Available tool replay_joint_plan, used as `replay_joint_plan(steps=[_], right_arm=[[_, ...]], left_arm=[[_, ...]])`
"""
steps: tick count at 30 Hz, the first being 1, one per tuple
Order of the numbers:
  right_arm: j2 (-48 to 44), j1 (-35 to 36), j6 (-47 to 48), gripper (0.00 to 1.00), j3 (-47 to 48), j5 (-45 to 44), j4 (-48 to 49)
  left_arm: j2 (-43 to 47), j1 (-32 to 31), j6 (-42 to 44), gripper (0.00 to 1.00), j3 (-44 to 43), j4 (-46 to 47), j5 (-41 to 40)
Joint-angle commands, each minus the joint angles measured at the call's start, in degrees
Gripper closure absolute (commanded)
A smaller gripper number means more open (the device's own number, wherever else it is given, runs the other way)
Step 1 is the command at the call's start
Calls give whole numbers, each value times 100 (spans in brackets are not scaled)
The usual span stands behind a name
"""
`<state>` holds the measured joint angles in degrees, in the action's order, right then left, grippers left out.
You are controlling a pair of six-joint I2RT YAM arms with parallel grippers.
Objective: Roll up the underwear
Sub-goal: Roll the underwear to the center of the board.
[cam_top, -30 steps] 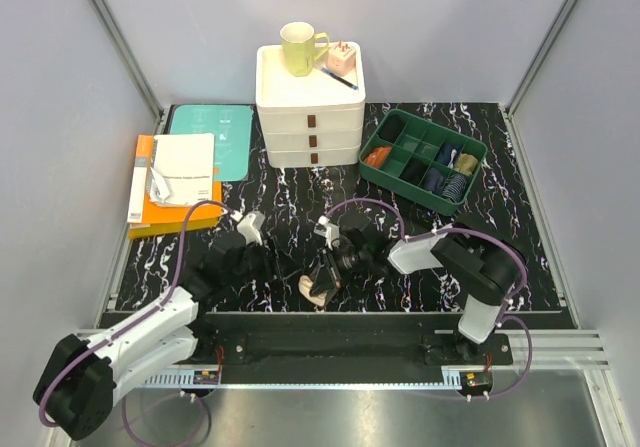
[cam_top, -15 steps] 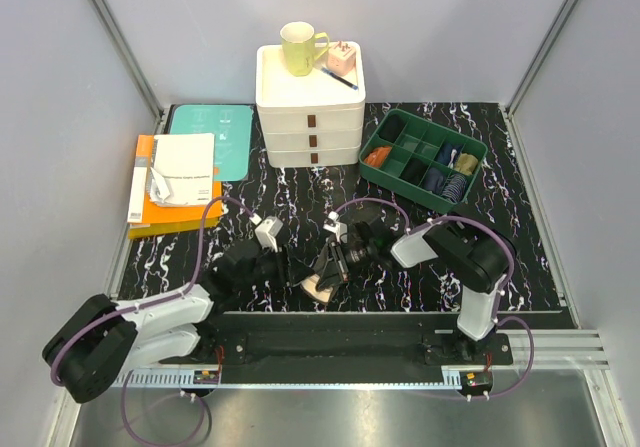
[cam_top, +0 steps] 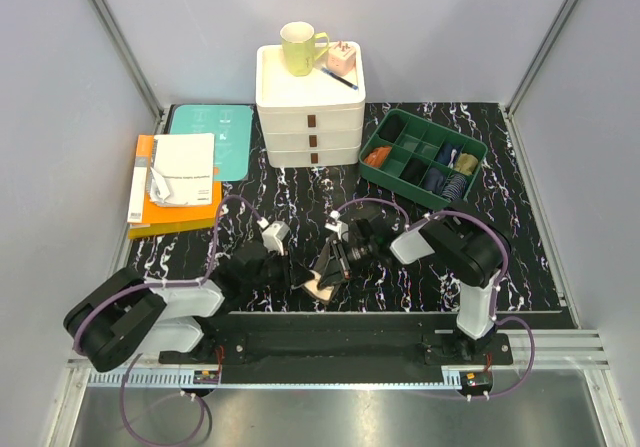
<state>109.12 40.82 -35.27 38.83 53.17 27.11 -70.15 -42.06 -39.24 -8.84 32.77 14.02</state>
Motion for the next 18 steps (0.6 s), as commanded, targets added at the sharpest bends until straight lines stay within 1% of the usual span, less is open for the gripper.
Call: replay_joint_plan(steps=[1, 2, 3, 4, 5, 7, 9, 10, 11, 13, 14, 15, 18], right_arm=[[48, -109, 195, 91, 142, -280, -320], [4, -118, 204, 82, 195, -307, -443], [-66, -118, 222, 74, 221, -333, -548], [-266, -118, 283, 57, 256, -403, -671], [-390, -135, 336, 41, 335, -630, -1090], [-811, -136, 528, 25, 406, -711, -1462], [-1154, -144, 582, 21, 441, -1018, -1936], [-1513, -144, 617, 20, 441, -1193, -2103], [-1691, -153, 609, 18, 467, -1647, -2540], [-2120, -153, 461, 17, 511, -2168, -3078], [-2236, -144, 355, 17, 468, -2614, -3411], [-2429, -144, 32, 17, 398, -2775, -3467], [-2711, -153, -436, 18, -14, -3092, -3398]], left_arm=[[-341, -56, 22, 89, -3, 520, -268], [-411, -56, -39, 96, -47, 363, -390], [-542, -48, -66, 100, -100, 257, -426], [-605, -56, -101, 100, -205, 117, -487], [-657, -48, -197, 100, -258, -155, -636], [-789, -56, -285, 100, -381, -367, -725], [-903, -48, -452, 100, -451, -631, -804], [-939, -56, -513, 100, -513, -710, -813], [-974, -56, -610, 100, -539, -815, -796], [-1018, -56, -707, 100, -575, -860, -743], [-1018, -56, -794, 100, -566, -834, -699], [-983, -48, -821, 100, -557, -799, -664], [-913, -65, -979, 100, -522, -737, -637]])
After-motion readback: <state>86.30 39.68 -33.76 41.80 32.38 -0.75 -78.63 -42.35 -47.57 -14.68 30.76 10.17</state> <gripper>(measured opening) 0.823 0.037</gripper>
